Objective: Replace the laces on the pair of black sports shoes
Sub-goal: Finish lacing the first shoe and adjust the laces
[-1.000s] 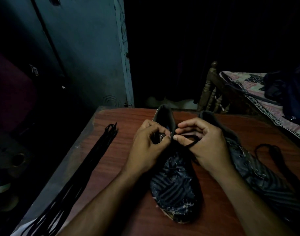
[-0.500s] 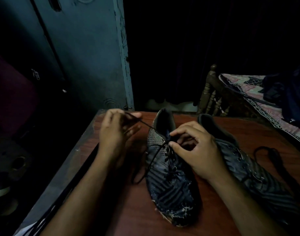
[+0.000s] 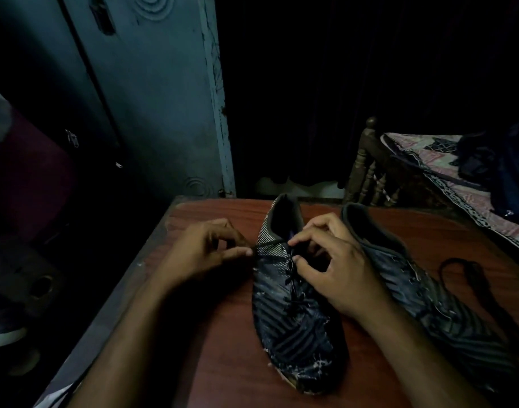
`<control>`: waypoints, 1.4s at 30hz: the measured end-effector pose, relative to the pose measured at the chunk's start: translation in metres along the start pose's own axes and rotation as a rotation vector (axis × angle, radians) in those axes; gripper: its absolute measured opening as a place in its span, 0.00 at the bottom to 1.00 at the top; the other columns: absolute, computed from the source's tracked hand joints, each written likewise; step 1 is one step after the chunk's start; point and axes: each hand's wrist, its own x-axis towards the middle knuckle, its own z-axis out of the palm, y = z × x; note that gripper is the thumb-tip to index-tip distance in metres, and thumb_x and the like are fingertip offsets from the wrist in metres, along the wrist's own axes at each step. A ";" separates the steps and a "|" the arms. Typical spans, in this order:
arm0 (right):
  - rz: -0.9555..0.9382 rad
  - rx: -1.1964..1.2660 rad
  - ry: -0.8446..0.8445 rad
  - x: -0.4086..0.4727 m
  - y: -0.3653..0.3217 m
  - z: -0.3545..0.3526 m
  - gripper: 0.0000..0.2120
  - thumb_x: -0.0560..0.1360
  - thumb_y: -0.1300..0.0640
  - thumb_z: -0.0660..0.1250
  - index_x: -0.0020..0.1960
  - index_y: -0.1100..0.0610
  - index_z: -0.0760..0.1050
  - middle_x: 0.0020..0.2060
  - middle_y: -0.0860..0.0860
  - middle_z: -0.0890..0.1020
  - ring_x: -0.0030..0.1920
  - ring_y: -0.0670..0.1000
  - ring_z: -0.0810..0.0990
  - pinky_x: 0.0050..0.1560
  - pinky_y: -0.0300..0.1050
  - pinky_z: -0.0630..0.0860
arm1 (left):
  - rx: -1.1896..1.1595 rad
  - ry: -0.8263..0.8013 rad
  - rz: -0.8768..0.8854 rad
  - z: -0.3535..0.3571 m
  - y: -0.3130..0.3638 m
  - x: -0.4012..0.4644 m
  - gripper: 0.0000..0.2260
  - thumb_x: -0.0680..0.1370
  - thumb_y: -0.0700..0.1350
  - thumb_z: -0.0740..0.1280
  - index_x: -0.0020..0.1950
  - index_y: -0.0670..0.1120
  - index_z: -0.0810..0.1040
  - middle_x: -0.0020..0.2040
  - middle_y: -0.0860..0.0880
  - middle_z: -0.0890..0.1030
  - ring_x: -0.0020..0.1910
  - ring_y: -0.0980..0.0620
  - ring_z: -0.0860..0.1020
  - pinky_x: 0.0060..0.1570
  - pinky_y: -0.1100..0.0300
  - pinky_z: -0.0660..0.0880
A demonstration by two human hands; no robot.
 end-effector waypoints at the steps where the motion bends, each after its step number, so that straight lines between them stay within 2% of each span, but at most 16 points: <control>1: 0.003 0.008 0.012 0.000 -0.001 0.000 0.08 0.73 0.59 0.75 0.50 0.49 0.81 0.52 0.43 0.71 0.55 0.38 0.73 0.53 0.23 0.66 | -0.039 0.040 0.006 0.000 -0.001 0.001 0.08 0.74 0.61 0.73 0.45 0.59 0.86 0.44 0.55 0.81 0.43 0.51 0.80 0.44 0.47 0.78; 5: 0.014 0.071 0.048 0.001 -0.002 0.001 0.06 0.74 0.59 0.74 0.47 0.49 0.80 0.51 0.43 0.72 0.49 0.43 0.77 0.49 0.32 0.74 | -0.456 0.303 -0.033 0.006 0.014 0.003 0.06 0.81 0.45 0.69 0.46 0.46 0.78 0.51 0.49 0.82 0.43 0.52 0.77 0.42 0.59 0.73; 8: 0.026 0.106 0.047 0.001 -0.001 0.002 0.09 0.74 0.62 0.73 0.48 0.49 0.79 0.50 0.44 0.73 0.47 0.46 0.78 0.49 0.41 0.77 | -1.024 0.427 -0.170 0.007 0.028 0.006 0.10 0.86 0.43 0.59 0.45 0.50 0.71 0.60 0.46 0.84 0.54 0.49 0.82 0.47 0.55 0.80; 10: 0.014 0.114 0.047 0.002 0.000 0.002 0.12 0.73 0.65 0.72 0.50 0.50 0.78 0.50 0.45 0.73 0.47 0.47 0.77 0.49 0.41 0.77 | -1.294 0.486 -0.218 0.004 0.033 0.006 0.12 0.87 0.46 0.55 0.44 0.51 0.70 0.54 0.45 0.86 0.55 0.45 0.85 0.49 0.49 0.84; 12: -0.005 0.115 0.033 0.002 0.000 0.002 0.13 0.73 0.66 0.71 0.52 0.50 0.79 0.52 0.45 0.74 0.47 0.48 0.77 0.49 0.41 0.77 | -1.404 0.555 -0.226 0.001 0.035 0.007 0.13 0.87 0.47 0.54 0.44 0.52 0.70 0.40 0.50 0.82 0.42 0.49 0.84 0.40 0.52 0.83; 13: -0.012 0.117 0.025 0.002 0.001 0.003 0.13 0.73 0.65 0.72 0.52 0.50 0.79 0.52 0.45 0.75 0.47 0.48 0.77 0.49 0.41 0.77 | -1.412 0.588 -0.224 0.001 0.034 0.007 0.13 0.87 0.47 0.54 0.44 0.52 0.70 0.35 0.51 0.77 0.34 0.53 0.79 0.36 0.56 0.80; 16: -0.010 0.136 0.020 0.001 0.002 0.002 0.11 0.74 0.64 0.73 0.51 0.50 0.81 0.53 0.43 0.75 0.47 0.48 0.78 0.50 0.39 0.76 | -1.367 0.688 -0.234 0.001 0.027 0.010 0.11 0.87 0.46 0.55 0.45 0.52 0.70 0.33 0.54 0.68 0.28 0.57 0.64 0.29 0.64 0.68; 20: -0.001 0.158 0.017 0.001 0.003 0.003 0.11 0.74 0.64 0.73 0.51 0.50 0.81 0.53 0.42 0.76 0.47 0.48 0.78 0.50 0.39 0.77 | -1.244 0.679 -0.223 0.002 0.024 0.009 0.08 0.86 0.46 0.59 0.50 0.52 0.75 0.35 0.54 0.69 0.28 0.58 0.62 0.28 0.65 0.60; 23: 0.001 0.169 0.031 0.002 0.005 0.004 0.13 0.74 0.66 0.71 0.52 0.50 0.80 0.53 0.43 0.76 0.47 0.49 0.78 0.49 0.44 0.78 | -0.698 0.571 -0.156 0.010 0.018 0.009 0.09 0.85 0.42 0.62 0.56 0.48 0.82 0.38 0.54 0.73 0.31 0.60 0.68 0.29 0.65 0.66; 26: -0.008 0.163 0.057 0.002 0.007 0.006 0.14 0.74 0.67 0.68 0.53 0.51 0.80 0.52 0.44 0.76 0.49 0.49 0.79 0.49 0.48 0.78 | -0.028 0.313 0.004 0.021 0.011 0.007 0.11 0.84 0.53 0.64 0.50 0.50 0.83 0.41 0.56 0.80 0.39 0.62 0.77 0.39 0.58 0.74; 29: -0.009 0.152 0.078 0.001 0.007 0.008 0.13 0.75 0.67 0.67 0.53 0.50 0.79 0.52 0.44 0.76 0.51 0.48 0.78 0.49 0.48 0.78 | 0.231 0.034 0.021 0.021 0.012 0.001 0.18 0.77 0.71 0.60 0.50 0.61 0.82 0.38 0.62 0.79 0.43 0.65 0.76 0.39 0.64 0.69; 31: -0.008 0.160 0.078 0.000 0.007 0.009 0.13 0.75 0.67 0.67 0.52 0.50 0.79 0.51 0.43 0.76 0.50 0.48 0.78 0.49 0.47 0.78 | 0.389 0.016 0.045 0.015 0.009 -0.002 0.27 0.76 0.75 0.55 0.44 0.55 0.81 0.33 0.60 0.76 0.40 0.62 0.72 0.36 0.57 0.66; 33: -0.004 0.171 0.076 0.000 0.008 0.010 0.12 0.74 0.66 0.67 0.51 0.51 0.79 0.51 0.43 0.75 0.48 0.48 0.78 0.48 0.46 0.77 | 0.449 0.008 0.093 0.005 0.010 -0.004 0.32 0.77 0.74 0.51 0.37 0.48 0.76 0.30 0.54 0.74 0.38 0.58 0.70 0.35 0.54 0.64; 36: 0.017 0.136 0.100 0.000 0.011 0.011 0.11 0.74 0.64 0.68 0.51 0.50 0.78 0.48 0.43 0.74 0.45 0.46 0.77 0.45 0.44 0.76 | 0.408 0.011 0.071 -0.020 0.031 0.000 0.28 0.76 0.73 0.56 0.35 0.50 0.74 0.31 0.53 0.75 0.41 0.53 0.73 0.42 0.51 0.70; 39: 0.094 0.118 0.066 -0.001 0.014 0.013 0.08 0.75 0.60 0.69 0.51 0.50 0.76 0.46 0.42 0.71 0.43 0.44 0.75 0.43 0.40 0.73 | 0.214 -0.034 0.013 -0.047 0.064 0.018 0.19 0.77 0.68 0.62 0.39 0.55 0.78 0.35 0.54 0.78 0.41 0.60 0.75 0.46 0.51 0.73; 42: 0.148 0.147 0.012 -0.002 0.015 0.011 0.07 0.76 0.56 0.70 0.51 0.50 0.74 0.45 0.43 0.73 0.40 0.43 0.74 0.40 0.35 0.68 | -0.094 0.020 -0.017 -0.047 0.095 0.046 0.14 0.83 0.54 0.65 0.47 0.44 0.80 0.34 0.56 0.76 0.35 0.58 0.74 0.40 0.53 0.72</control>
